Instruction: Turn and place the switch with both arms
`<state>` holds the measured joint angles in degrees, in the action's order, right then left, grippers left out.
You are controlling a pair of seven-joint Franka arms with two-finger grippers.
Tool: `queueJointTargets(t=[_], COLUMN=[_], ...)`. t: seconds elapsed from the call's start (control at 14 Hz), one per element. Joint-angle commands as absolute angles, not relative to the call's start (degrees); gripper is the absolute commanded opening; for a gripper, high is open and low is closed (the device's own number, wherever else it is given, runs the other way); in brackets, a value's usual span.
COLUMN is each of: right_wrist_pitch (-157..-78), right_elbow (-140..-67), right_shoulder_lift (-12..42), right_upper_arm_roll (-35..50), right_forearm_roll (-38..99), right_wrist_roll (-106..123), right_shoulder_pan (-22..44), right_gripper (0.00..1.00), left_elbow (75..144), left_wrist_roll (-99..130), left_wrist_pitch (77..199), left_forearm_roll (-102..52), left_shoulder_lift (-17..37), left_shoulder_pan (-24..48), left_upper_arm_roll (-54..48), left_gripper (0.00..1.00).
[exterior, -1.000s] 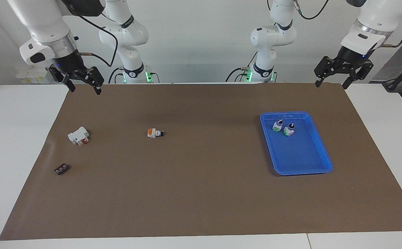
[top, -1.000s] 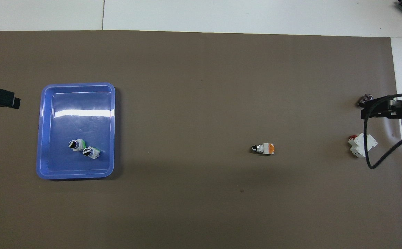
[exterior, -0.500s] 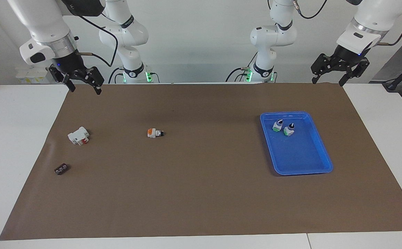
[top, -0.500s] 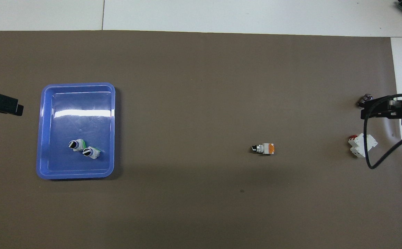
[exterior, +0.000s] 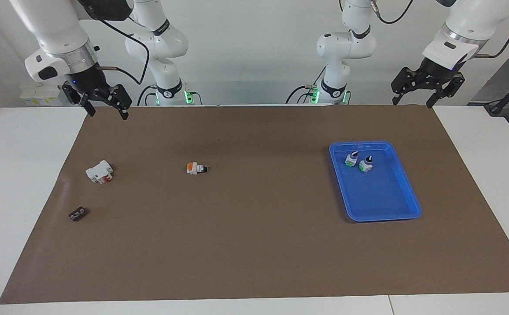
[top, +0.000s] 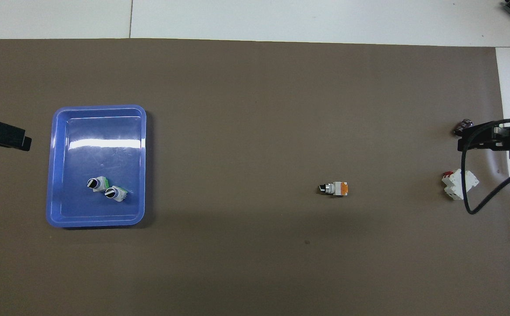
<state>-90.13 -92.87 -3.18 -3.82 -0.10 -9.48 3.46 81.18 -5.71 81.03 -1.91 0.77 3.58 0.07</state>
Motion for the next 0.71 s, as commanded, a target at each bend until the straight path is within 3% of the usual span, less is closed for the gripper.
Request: queueJointTargets(t=[0.0,0.64], right_wrist_pitch=[-89.8,-89.9], right_elbow=[-93.6,-93.6], right_shoulder_lift=[-4.1,-4.1], right_upper_arm_roll=[-3.9,-4.0], right_forearm_roll=[-0.6,-0.6], right_wrist_roll=[-8.5,-8.5], right_shoulder_pan=[3.6,3.6], right_gripper=[1.00,1.00], left_elbow=[79.9,81.3], left_wrist_roll=[-5.1,-5.4], left_wrist_pitch=[78.2,76.4], left_forearm_roll=[-0.9,-1.1], left_shoulder_lift=[0.8,-0.4], left_shoulder_pan=[4.0,4.0], left_upper_arm_roll=[0.5,0.5], left_gripper=[1.00,1.00])
